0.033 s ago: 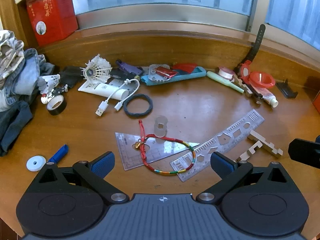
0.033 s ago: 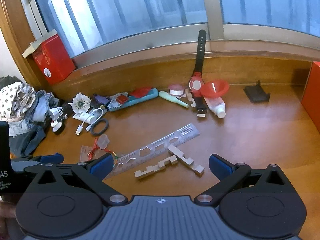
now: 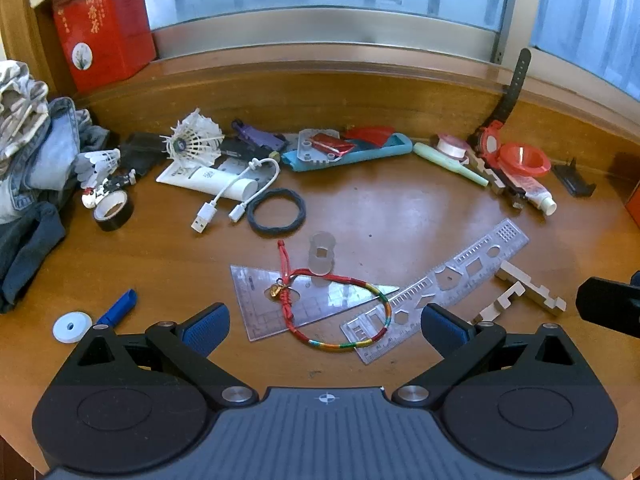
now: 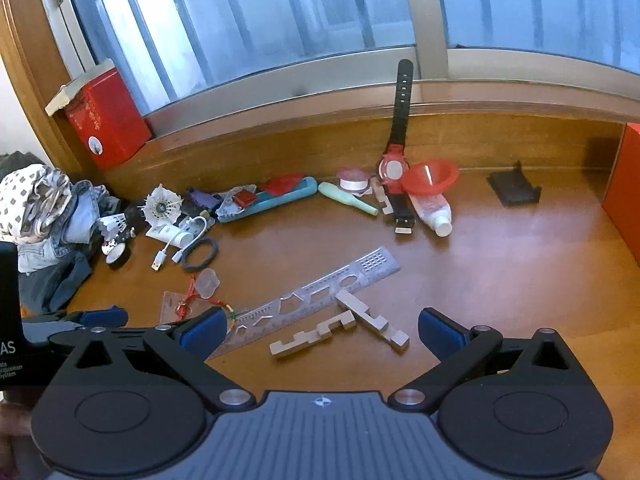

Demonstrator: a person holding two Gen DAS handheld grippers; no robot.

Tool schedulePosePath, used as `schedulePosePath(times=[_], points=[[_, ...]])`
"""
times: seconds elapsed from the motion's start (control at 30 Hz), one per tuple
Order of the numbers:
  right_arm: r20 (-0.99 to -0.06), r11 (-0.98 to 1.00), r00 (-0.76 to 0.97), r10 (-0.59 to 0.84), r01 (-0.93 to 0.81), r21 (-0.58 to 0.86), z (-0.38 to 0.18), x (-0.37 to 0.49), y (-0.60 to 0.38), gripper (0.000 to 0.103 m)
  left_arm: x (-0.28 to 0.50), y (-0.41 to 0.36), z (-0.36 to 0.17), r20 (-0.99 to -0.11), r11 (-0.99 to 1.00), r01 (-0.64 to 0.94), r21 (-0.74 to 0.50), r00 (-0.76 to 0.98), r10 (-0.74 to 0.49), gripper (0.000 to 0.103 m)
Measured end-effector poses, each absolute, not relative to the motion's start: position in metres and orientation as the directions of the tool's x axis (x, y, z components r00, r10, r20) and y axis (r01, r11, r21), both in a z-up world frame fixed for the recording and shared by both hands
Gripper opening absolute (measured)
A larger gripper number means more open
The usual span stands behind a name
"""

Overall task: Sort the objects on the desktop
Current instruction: 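Move the left tool toward the pink tape roll while the right approaches the red funnel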

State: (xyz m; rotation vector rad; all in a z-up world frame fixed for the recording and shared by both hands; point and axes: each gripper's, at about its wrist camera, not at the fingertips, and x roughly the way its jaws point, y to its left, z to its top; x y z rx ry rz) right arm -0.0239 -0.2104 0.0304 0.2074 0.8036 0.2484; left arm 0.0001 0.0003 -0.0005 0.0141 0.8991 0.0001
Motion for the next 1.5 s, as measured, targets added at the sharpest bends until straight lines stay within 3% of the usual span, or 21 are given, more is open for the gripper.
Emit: schedulePosePath(times=[0.93,1.2,1.5], points=[[-0.697,0.971,0.680,0.226,-0.096,0.220,0.010,0.016,-0.217,0.103,0.027,0.020,-0.006,-0.787,0.999,-0.048,0.024,0.615,0.048,0.103],[-0.666,0.978,0.717,0.205,-0.119,0.173,0.005,0.039,-0.226,0.097,0.035,0.013,-0.005,-0.766,0.999,-0.013,0.031,0.642,0.032,0.103],[-0.711,0.988,0.688,0.144,-0.058,0.144,-0.008,0.072,-0.247,0.093,0.051,-0.007,-0.005,-0.747,1.000,0.023,0.003,0.665,-0.013,0.103]])
